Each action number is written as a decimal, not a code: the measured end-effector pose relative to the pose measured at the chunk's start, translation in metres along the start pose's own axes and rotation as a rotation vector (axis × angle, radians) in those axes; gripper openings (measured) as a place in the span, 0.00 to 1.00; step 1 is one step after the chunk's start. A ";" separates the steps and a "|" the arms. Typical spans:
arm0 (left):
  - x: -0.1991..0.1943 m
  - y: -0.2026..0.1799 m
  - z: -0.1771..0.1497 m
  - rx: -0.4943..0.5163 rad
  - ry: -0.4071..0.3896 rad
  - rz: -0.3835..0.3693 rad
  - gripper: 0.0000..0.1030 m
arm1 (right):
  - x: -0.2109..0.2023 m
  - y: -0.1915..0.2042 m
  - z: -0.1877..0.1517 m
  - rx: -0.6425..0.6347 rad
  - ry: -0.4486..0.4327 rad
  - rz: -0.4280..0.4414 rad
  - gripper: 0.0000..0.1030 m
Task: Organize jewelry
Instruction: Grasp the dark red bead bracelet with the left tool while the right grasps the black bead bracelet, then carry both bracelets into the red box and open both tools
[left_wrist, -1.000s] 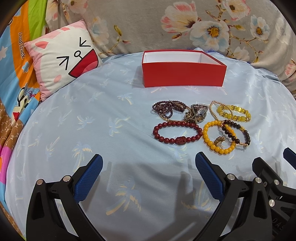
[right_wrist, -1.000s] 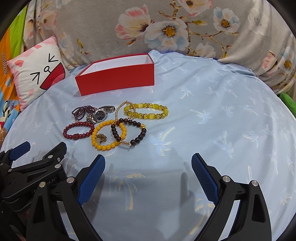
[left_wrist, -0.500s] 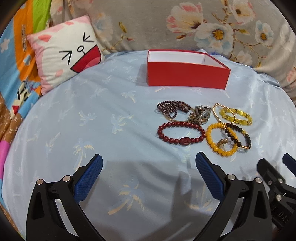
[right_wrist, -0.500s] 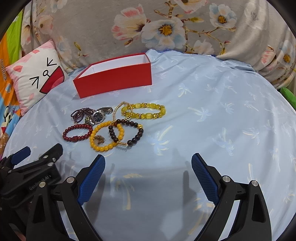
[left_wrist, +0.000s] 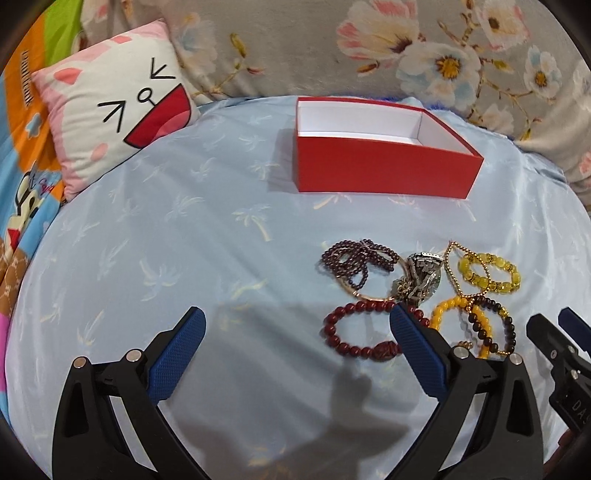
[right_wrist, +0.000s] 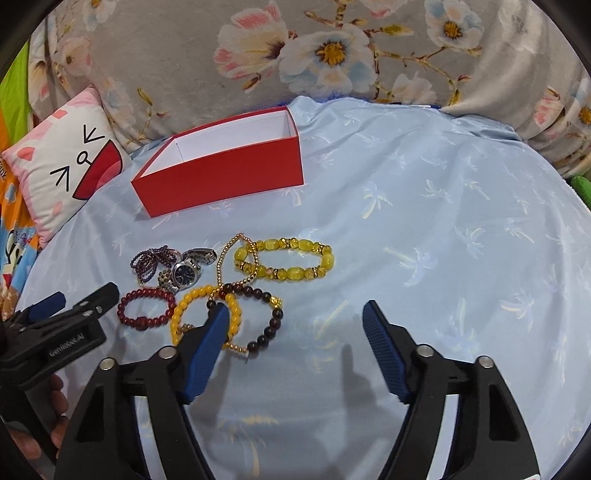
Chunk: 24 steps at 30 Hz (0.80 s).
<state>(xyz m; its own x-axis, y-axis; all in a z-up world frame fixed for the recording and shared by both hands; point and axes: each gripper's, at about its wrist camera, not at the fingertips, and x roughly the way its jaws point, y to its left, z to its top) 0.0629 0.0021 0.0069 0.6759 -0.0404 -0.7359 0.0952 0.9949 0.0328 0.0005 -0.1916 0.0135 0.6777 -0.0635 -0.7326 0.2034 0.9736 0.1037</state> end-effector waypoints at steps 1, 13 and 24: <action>0.003 -0.002 0.001 0.008 0.005 0.002 0.88 | 0.004 0.000 0.001 -0.001 0.009 -0.003 0.57; 0.021 -0.014 -0.006 0.046 0.053 -0.050 0.48 | 0.032 0.012 -0.003 -0.051 0.095 -0.013 0.24; -0.004 -0.002 0.005 -0.014 0.064 -0.173 0.07 | 0.012 0.002 0.005 -0.015 0.107 0.053 0.07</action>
<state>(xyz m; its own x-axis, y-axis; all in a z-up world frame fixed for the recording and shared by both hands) 0.0637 -0.0001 0.0134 0.6021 -0.2051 -0.7716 0.1956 0.9749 -0.1065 0.0130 -0.1915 0.0085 0.6074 0.0115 -0.7943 0.1579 0.9782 0.1349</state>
